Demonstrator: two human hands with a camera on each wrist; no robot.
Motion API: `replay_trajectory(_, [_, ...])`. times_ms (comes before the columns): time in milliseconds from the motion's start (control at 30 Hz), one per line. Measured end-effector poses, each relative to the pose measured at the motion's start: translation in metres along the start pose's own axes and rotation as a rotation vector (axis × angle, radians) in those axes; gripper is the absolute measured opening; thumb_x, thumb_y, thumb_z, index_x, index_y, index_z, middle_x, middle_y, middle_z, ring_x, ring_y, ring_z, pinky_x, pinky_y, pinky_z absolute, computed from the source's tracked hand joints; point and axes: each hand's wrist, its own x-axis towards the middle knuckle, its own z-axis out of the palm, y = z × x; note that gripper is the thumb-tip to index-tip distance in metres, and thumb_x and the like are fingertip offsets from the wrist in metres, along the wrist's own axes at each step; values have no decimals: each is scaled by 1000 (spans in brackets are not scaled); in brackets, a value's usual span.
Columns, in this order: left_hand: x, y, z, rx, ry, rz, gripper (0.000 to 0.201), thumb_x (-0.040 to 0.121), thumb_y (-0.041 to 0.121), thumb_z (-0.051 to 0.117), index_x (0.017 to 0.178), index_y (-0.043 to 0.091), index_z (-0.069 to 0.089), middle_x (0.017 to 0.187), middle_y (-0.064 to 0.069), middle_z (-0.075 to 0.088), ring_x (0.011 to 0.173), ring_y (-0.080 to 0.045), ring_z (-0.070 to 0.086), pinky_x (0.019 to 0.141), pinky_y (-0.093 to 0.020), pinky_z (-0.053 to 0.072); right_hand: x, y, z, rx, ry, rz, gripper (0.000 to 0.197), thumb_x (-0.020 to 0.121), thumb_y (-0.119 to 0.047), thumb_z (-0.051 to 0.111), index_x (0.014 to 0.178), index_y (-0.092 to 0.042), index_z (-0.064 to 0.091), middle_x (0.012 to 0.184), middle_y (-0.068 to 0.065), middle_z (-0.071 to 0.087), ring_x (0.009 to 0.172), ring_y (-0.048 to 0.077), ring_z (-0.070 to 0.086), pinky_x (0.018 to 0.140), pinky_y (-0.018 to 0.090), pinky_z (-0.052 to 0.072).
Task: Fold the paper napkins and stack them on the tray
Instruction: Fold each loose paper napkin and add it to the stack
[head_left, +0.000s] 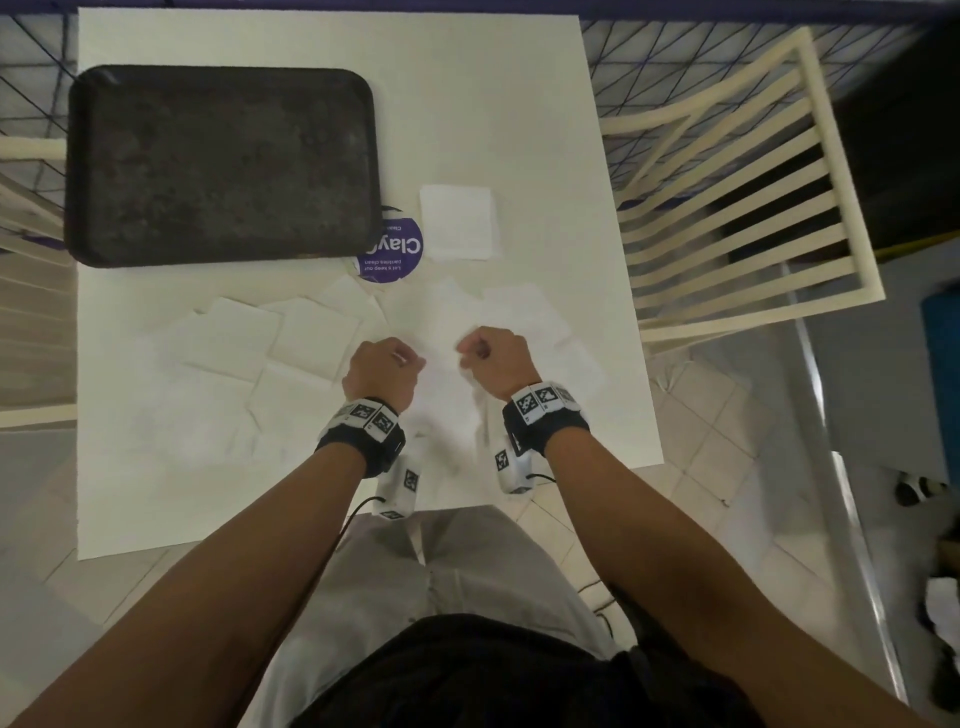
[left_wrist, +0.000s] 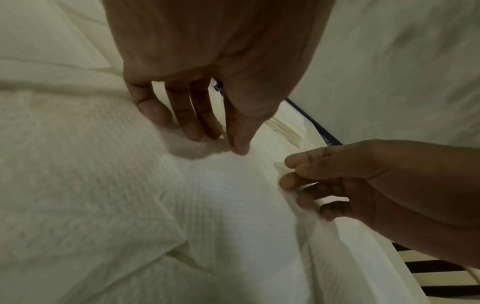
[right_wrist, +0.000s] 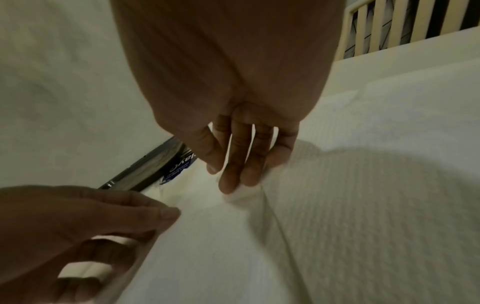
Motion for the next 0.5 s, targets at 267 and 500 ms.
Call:
replay_trajectory(267, [-7,2,-7,-130,-39,77,7,91,27,69,91,20,69,91,6,71,89,-18,67,71,-20,49,-11,-1,3,24,18,12,23,87,-5,58,94,-18,76,90,-4,74,81,8,66,77,11,46])
replay_trajectory(500, [-13,6,-27,-560,-124,57,11,83,23,70,84,15,63,81,4,68,73,-18,61,75,-38,54,-19,-9,1,133,110,76,23,95,-12,52,114,-16,65,94,0,66,84,13,61,82,24,48])
